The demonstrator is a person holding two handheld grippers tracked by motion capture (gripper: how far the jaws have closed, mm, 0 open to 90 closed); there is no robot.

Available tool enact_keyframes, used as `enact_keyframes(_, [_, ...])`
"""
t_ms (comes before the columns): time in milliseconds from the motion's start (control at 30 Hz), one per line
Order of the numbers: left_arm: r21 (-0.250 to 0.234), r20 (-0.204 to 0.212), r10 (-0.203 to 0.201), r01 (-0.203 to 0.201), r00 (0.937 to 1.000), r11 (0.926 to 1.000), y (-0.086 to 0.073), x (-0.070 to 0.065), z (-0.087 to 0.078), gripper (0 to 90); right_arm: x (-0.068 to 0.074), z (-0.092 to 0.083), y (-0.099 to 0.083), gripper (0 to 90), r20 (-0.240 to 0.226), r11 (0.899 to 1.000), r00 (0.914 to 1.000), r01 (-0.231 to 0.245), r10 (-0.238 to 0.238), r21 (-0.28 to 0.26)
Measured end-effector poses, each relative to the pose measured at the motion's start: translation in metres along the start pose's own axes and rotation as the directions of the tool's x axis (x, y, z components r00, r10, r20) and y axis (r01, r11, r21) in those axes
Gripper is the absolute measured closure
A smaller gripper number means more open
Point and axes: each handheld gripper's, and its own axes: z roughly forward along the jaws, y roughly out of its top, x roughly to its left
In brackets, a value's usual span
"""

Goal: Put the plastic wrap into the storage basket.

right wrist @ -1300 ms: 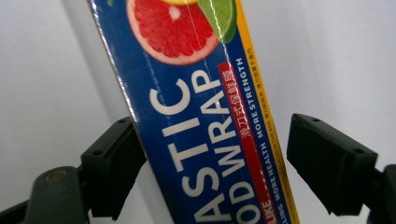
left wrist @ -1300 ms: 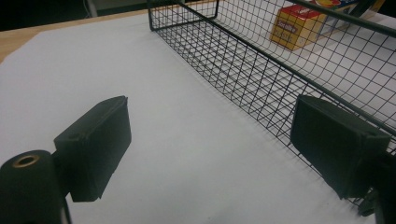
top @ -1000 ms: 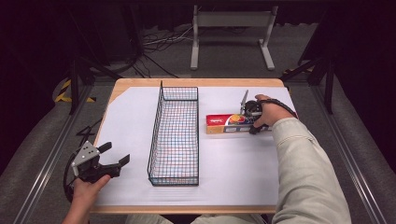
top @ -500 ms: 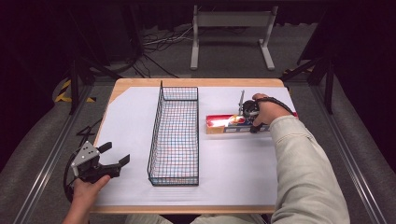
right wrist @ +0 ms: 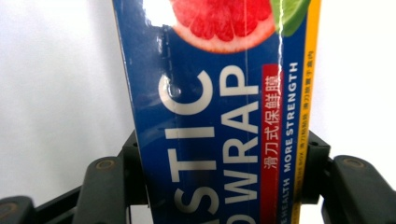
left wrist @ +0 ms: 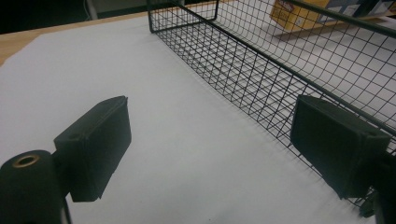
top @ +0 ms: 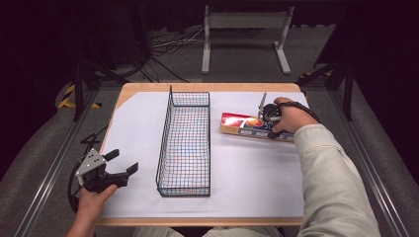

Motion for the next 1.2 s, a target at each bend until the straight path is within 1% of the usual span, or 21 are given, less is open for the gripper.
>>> enact_keyframes(100, [-0.003,0.006,0.003,-0.003,1.0000,1.0000,0.001,0.000,0.001,13.3,0.002,-0.006,-0.002,40.6,0.003,1.000,1.0000,-0.009,0.009,-0.005])
enact_keyframes(233, [-0.003,0.010,-0.003,0.004,0.9999,1.0000,0.001,0.001,0.003,13.3,0.007,-0.019,-0.004,40.6,0.009,0.998,0.9982,-0.059,0.060,-0.011])
enact_keyframes(267, [-0.003,0.010,-0.003,0.004,0.9999,1.0000,0.001,0.001,0.003,13.3,0.007,-0.019,-0.004,40.6,0.009,0.998,0.9982,-0.059,0.060,-0.011])
enact_keyframes(333, [-0.006,0.014,0.001,-0.001,0.9999,1.0000,0.002,0.002,0.004,13.3,0.011,-0.028,-0.006,40.6,0.006,0.996,0.9969,-0.078,0.078,-0.037])
enact_keyframes(433, [-0.006,0.017,0.002,-0.002,0.9999,1.0000,0.002,0.002,0.005,13.3,0.015,-0.037,-0.007,40.6,-0.007,0.992,0.9929,-0.119,0.119,-0.051])
enact_keyframes(467, [-0.004,0.017,0.001,-0.001,0.9999,1.0000,0.002,0.002,0.005,13.3,0.015,-0.037,-0.007,40.6,-0.007,0.992,0.9929,-0.119,0.119,-0.051])
enact_keyframes(533, [-0.005,0.019,0.004,-0.004,0.9998,1.0000,0.003,0.001,0.005,13.3,0.018,-0.045,-0.007,40.6,-0.026,0.984,0.9855,-0.169,0.167,-0.063])
enact_keyframes(567, [-0.009,0.023,-0.002,0.002,0.9997,1.0000,0.003,0.001,0.006,13.3,0.022,-0.053,-0.008,40.6,-0.041,0.973,0.9770,-0.212,0.209,-0.091])
enact_keyframes(633, [-0.010,0.024,0.002,-0.001,0.9997,1.0000,0.004,0.001,0.007,13.3,0.025,-0.059,-0.009,40.6,-0.051,0.964,0.9707,-0.239,0.235,-0.118])
enact_keyframes(667, [-0.006,0.024,0.005,-0.005,0.9997,1.0000,0.004,0.001,0.007,13.3,0.025,-0.059,-0.009,40.6,-0.051,0.964,0.9707,-0.239,0.235,-0.118])
enact_keyframes(800, [-0.007,0.030,0.002,-0.002,0.9995,1.0000,0.004,0.001,0.009,13.3,0.030,-0.073,-0.013,40.7,-0.093,0.933,0.9471,-0.319,0.307,-0.168])
enact_keyframes(867, [-0.006,0.031,0.004,-0.004,0.9995,1.0000,0.005,0.001,0.010,13.3,0.033,-0.076,-0.014,40.8,-0.113,0.913,0.9310,-0.363,0.347,-0.188])
enact_keyframes(900, [-0.007,0.031,0.004,-0.004,0.9995,1.0000,0.004,0.001,0.010,13.3,0.034,-0.079,-0.015,40.9,-0.133,0.891,0.9140,-0.404,0.383,-0.206])
enact_keyframes(933, [-0.007,0.030,0.003,-0.003,0.9995,1.0000,0.004,0.000,0.009,13.3,0.035,-0.080,-0.015,40.9,-0.148,0.876,0.9021,-0.430,0.405,-0.221])
enact_keyframes(967, [-0.007,0.030,0.003,-0.003,0.9996,1.0000,0.004,0.000,0.009,13.3,0.037,-0.082,-0.015,41.0,-0.164,0.855,0.8845,-0.465,0.437,-0.231])
enact_keyframes(1000, [-0.007,0.030,0.003,-0.003,0.9996,1.0000,0.004,0.000,0.009,13.3,0.037,-0.082,-0.015,41.0,-0.164,0.855,0.8845,-0.465,0.437,-0.231])
enact_keyframes(1033, [-0.007,0.029,0.003,-0.003,0.9996,1.0000,0.004,0.001,0.009,13.3,0.039,-0.084,-0.016,41.0,-0.197,0.808,0.8476,-0.530,0.493,-0.258])
enact_keyframes(1067, [-0.007,0.029,0.002,-0.002,0.9996,1.0000,0.004,0.001,0.009,13.3,0.039,-0.084,-0.016,41.1,-0.197,0.808,0.8476,-0.530,0.493,-0.258])
enact_keyframes(1100, [-0.007,0.029,0.002,-0.002,0.9996,1.0000,0.004,0.000,0.009,13.3,0.041,-0.086,-0.016,41.2,-0.224,0.771,0.8139,-0.580,0.536,-0.264])
enact_keyframes(1167, [-0.007,0.034,0.001,-0.001,0.9994,1.0000,0.004,0.001,0.009,13.3,0.043,-0.089,-0.014,41.4,-0.221,0.749,0.7962,-0.605,0.563,-0.269])
enact_keyframes(1200, [-0.007,0.034,0.001,-0.001,0.9994,1.0000,0.004,0.001,0.009,13.3,0.043,-0.089,-0.014,41.4,-0.221,0.749,0.7962,-0.605,0.563,-0.269])
